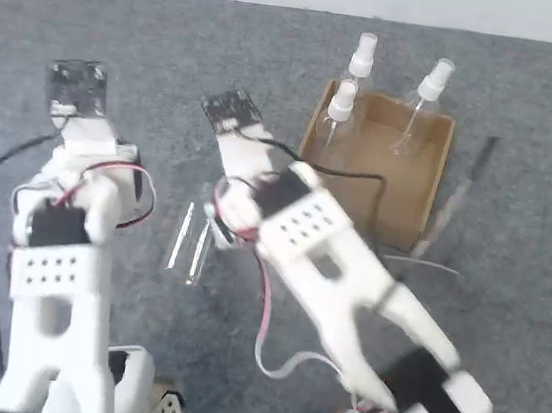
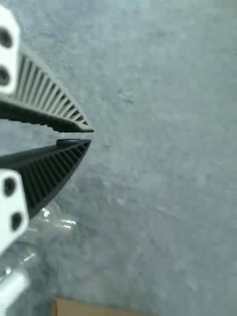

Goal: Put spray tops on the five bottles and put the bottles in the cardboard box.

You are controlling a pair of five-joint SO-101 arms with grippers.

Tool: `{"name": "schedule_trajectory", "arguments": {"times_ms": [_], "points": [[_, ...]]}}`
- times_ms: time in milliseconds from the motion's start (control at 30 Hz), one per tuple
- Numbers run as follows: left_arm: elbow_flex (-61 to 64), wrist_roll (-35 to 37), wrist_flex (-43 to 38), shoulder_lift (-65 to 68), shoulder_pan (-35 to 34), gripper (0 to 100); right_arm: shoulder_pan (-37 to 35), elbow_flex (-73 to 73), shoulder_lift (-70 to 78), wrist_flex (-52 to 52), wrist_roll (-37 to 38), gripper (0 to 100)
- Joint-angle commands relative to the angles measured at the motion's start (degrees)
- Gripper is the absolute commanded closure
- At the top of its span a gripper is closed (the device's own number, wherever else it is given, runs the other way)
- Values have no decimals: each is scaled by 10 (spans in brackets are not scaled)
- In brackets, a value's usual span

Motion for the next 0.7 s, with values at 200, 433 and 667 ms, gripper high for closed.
{"name": "schedule_trajectory", "arguments": {"times_ms": [200, 433, 667], "points": [[73, 4, -136, 31, -9, 987, -4, -149, 176, -91, -166, 904], [91, 4, -138, 31, 26, 987, -5, -149, 203, -85, -171, 700], [100, 4, -155, 33, 26, 987, -2, -175, 149, 0, -132, 690]]}}
